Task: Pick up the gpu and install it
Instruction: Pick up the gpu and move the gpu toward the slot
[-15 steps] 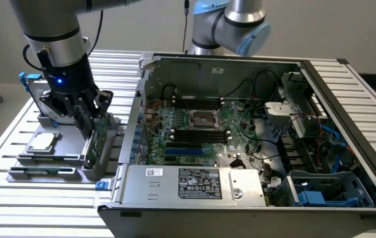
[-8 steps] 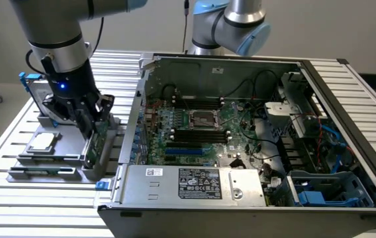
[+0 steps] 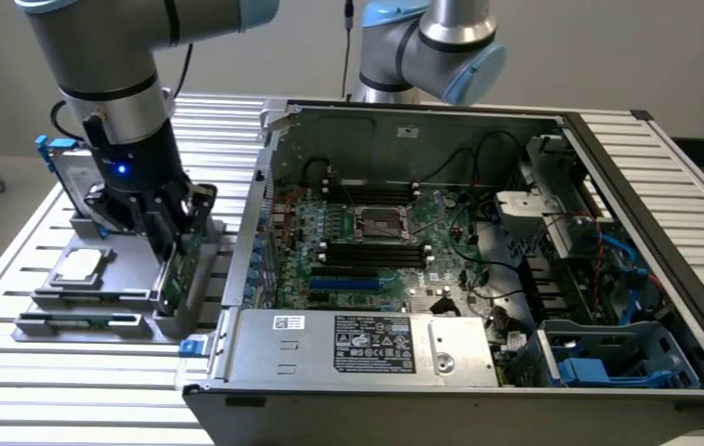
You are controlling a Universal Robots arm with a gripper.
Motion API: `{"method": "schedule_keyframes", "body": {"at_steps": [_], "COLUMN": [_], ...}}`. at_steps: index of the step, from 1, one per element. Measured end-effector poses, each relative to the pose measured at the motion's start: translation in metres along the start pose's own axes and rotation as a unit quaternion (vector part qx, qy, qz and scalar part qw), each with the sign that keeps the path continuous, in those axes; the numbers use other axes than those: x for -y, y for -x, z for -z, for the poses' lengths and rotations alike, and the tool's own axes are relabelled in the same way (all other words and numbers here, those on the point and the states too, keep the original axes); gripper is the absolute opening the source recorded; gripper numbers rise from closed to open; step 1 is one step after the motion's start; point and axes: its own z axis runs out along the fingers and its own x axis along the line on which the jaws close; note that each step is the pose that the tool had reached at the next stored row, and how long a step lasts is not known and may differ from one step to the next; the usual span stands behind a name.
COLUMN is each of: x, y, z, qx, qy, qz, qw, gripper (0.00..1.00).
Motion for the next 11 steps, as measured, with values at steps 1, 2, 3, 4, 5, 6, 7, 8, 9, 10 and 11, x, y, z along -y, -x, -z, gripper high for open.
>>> {"method": "schedule_keyframes", "body": {"at_steps": [1,2,3,4,5,6,7,8,9,10,11], "x": [0.0000,0.0000,-0.0001,-0.0001,-0.0001,0.0000,-0.0001,-0.0001,-0.0001,-0.0001,-0.0001], "y": [0.0003,0.0006,0.0008,0.0008,0.0008,0.0009,0.0009,0.0010,0.0010,0.0010,0.0010], "z": [-0.0014,-0.0028,-0.0040,-0.0044,-0.0043,-0.0043,-0.0044,-0.0045,-0.0045,-0.0044,-0.0044], "qx": [0.0009,0.0016,0.0020,0.0021,0.0021,0.0020,0.0021,0.0022,0.0021,0.0021,0.0021], "qy": [-0.0004,-0.0007,-0.0007,-0.0008,-0.0008,-0.0008,-0.0008,-0.0007,-0.0007,-0.0007,-0.0007], "qz": [0.000,0.000,0.000,0.000,0.000,0.000,0.000,0.000,0.000,-0.001,-0.003], "qw": [1.0000,1.0000,1.0000,1.0000,1.0000,1.0000,1.0000,1.0000,1.0000,1.0000,1.0000], "gripper": [0.36,0.36,0.36,0.36,0.36,0.36,0.36,0.36,0.36,0.36,0.36]}}
